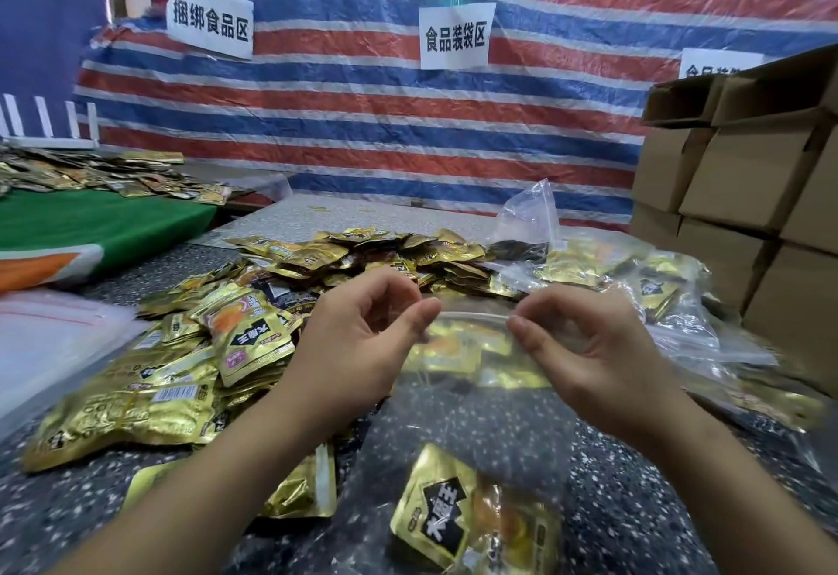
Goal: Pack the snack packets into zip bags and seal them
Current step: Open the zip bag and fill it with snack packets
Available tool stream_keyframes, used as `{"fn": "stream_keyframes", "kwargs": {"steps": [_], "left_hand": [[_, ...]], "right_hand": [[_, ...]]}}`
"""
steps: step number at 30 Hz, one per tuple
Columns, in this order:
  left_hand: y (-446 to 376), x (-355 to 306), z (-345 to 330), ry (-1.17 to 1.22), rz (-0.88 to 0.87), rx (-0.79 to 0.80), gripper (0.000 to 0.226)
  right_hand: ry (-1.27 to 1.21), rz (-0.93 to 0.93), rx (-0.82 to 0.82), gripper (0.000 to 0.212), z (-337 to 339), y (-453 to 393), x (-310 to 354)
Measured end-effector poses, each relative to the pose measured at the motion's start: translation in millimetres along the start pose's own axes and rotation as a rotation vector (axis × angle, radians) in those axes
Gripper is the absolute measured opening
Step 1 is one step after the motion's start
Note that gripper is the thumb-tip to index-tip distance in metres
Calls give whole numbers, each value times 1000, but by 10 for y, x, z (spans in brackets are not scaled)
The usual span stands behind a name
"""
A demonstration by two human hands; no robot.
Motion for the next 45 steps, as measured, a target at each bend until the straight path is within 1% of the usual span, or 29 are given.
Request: {"fn": "stream_keyframes", "kwargs": {"steps": [4,8,10,12,13,14,16,17,18,19,21,22,25,27,28,30,32,33,36,42,45], "left_hand": [[15,114,-88,-119,4,104,11],[20,166,-107,-140,28,132,21],[11,197,-104,-121,53,133,26],[17,226,-114,-126,66,147,30],[28,235,-126,-131,69,159,31],[37,242,-145,-130,72,174,32],[54,250,-183,-115,74,210,32],[53,248,-199,-110,68,230,33],[46,240,-214,-103,61,251,37],[40,233,-226,-88,57,273,41],[32,223,-246,-54,50,313,51],[31,216,-247,-54,45,325,55],[24,214,-236,-65,46,322,71],[21,235,-227,-89,75,302,82],[24,242,-226,-95,87,292,82],[32,241,-220,-67,78,270,67],[44,250,-237,-76,66,280,51],[50,263,-250,-93,59,291,49],[56,266,-266,-123,35,294,47],[62,263,-273,-139,39,289,48],[61,266,-276,-148,42,286,48]], "right_hand": [[47,-65,73,19,-90,19,-151],[51,-113,174,43,-195,27,-227],[-13,-202,239,51,-245,24,-304],[-64,-331,280,67,-251,-46,-401],[-64,-386,257,74,-205,-126,-456],[-56,-420,201,76,-127,-240,-509],[37,-418,65,66,34,-515,-587],[149,-390,33,56,65,-650,-620],[280,-363,44,44,39,-779,-669],[408,-346,89,34,-39,-893,-739],[635,-315,216,23,-252,-1078,-914],[746,-287,278,25,-366,-1148,-996],[1007,-206,416,56,-651,-1281,-1203],[1146,-186,485,63,-787,-1308,-1332],[1188,-186,513,63,-840,-1304,-1398],[1232,-188,537,58,-920,-1279,-1495],[1256,-173,504,52,-952,-1257,-1534],[1266,-165,473,51,-954,-1243,-1540],[1296,-142,401,48,-946,-1199,-1553],[1234,-44,436,32,-886,-1162,-1518],[1118,-69,398,32,-760,-1153,-1447]]}}
Point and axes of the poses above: each hand's wrist, its own y-axis away from the middle knuckle, its own z-axis out of the back of the hand, x = y × z, the point moved 9 cm from there along -y, towards the middle knuckle, and after that the axes turned 5 degrees about -z, right-handed, at the moved point
